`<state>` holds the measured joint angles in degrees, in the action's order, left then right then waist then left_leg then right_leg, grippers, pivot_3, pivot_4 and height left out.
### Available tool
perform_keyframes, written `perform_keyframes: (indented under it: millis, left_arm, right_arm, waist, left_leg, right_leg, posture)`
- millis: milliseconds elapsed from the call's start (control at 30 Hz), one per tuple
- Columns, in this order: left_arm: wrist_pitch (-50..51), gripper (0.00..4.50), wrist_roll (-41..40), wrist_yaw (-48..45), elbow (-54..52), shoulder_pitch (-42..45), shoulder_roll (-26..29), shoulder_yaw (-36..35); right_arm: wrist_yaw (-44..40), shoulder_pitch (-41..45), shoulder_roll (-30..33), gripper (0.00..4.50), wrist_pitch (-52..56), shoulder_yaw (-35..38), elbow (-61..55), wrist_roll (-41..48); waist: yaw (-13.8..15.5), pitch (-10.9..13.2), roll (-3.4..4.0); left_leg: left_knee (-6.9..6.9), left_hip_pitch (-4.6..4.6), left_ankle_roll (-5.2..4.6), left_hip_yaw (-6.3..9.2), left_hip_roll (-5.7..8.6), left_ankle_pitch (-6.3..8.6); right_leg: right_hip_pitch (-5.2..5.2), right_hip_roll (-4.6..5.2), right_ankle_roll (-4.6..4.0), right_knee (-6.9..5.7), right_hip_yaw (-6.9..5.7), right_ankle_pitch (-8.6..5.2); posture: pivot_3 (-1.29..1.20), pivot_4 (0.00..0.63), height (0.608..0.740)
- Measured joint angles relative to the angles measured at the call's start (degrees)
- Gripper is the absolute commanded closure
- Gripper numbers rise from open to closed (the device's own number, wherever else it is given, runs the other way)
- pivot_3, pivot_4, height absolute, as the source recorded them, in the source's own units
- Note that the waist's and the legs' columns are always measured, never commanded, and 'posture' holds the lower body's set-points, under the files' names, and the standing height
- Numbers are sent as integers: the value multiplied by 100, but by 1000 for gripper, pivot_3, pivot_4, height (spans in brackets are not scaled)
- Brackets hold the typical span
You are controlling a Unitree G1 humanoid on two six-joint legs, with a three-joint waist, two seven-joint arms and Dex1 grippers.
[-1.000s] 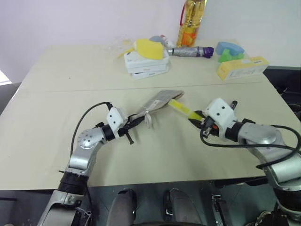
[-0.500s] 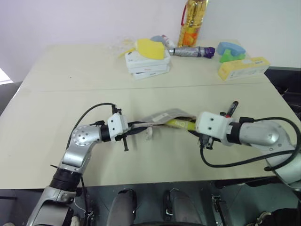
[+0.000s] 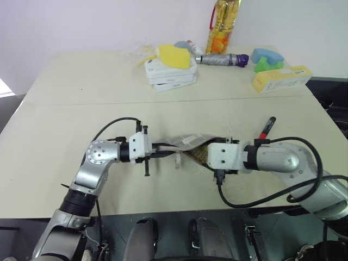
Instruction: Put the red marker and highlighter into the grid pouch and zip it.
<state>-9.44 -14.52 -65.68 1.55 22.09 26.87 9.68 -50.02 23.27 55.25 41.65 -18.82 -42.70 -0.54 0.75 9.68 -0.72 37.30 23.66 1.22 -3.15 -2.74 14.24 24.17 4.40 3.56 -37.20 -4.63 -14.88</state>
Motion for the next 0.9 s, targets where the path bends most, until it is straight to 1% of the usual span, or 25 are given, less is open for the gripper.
perform_keyframes:
  millis: [100, 200, 300, 400, 500, 533, 600, 700, 800, 900]
  left_arm:
    - [-14, 4500, 22, 240, 57, -4, -38, -45]
    - [-108, 4500, 97, 647, 159, -62, -137, -180]
    - [-165, 4500, 189, 974, 270, -143, -203, -241]
    - [-354, 4500, 360, 1308, 332, -156, -226, -259]
    - [-512, 4500, 533, 1796, 518, -160, -362, -361]
    - [-527, 4500, 562, 1900, 546, -166, -400, -389]
    - [-617, 4500, 658, 2084, 641, -179, -489, -386]
    - [-753, 4500, 777, 2271, 736, -182, -616, -374]
    - [-852, 4500, 885, 2443, 813, -144, -717, -372]
    - [-893, 4500, 884, 2480, 858, -119, -746, -379]
  right_arm:
    - [2, -103, -106, 17, 280, 580, -126, 318]
    - [7, -334, -491, 17, 753, 1783, -213, 966]
    - [100, -526, -582, 17, 1000, 2715, -133, 1269]
    - [268, -798, -837, 17, 1148, 3380, 61, 1502]
    - [852, -976, -1120, 17, 1396, 3919, 799, 1424]
    - [1095, -955, -1260, 17, 1528, 4029, 1043, 1362]
    - [1920, -615, -1921, 17, 1949, 4258, 1712, 1176]
    - [2895, -243, -2642, 17, 2203, 4353, 2504, 957]
    - [3511, -10, -3101, 17, 2127, 4322, 3046, 837]
    - [4033, 247, -3307, 17, 1910, 4225, 3507, 697]
  waist:
    - [1, 0, -1]
    - [5, 1, -2]
    - [6, 0, -3]
    - [5, -1, -4]
    - [-5, -1, -6]
    - [-7, -2, -7]
    - [-29, -5, -4]
    - [-7, -12, 9]
    - [5, -12, 11]
    - [-3, -12, 11]
  left_leg:
    - [3, 0, 0, 0, 0, 0]
    - [4, 0, 0, 2, 0, 0]
    - [4, -2, 0, 1, 0, 0]
    - [3, -12, 0, 0, 0, 0]
    - [4, -29, 0, -4, 1, 0]
    - [5, -31, 0, -3, 0, 0]
    - [4, -40, 0, -5, -1, 0]
    - [3, -38, 0, -2, 0, 0]
    - [2, -32, 0, -3, 2, 0]
    - [2, -30, 0, -5, 4, 0]
  right_leg:
    - [-2, 0, 0, -1, 0, 1]
    - [-6, 0, 0, -1, -1, 1]
    - [-9, 1, 0, 0, -3, 1]
    - [-19, 1, 0, 0, -3, 1]
    - [-38, 3, 0, 1, -2, 1]
    - [-41, 3, 0, 0, -2, 1]
    - [-44, 1, -3, -2, 0, 2]
    - [-42, -1, -4, -7, -1, 3]
    - [-40, 3, -3, -6, -2, 3]
    - [-40, 6, -1, -4, -2, 4]
  posture:
    - [0, 150, 740]
    - [0, 150, 740]
    - [0, 150, 740]
    - [0, 150, 740]
    - [0, 150, 740]
    - [0, 150, 740]
    - [0, 150, 740]
    - [0, 150, 740]
    - [0, 150, 740]
    - [0, 150, 740]
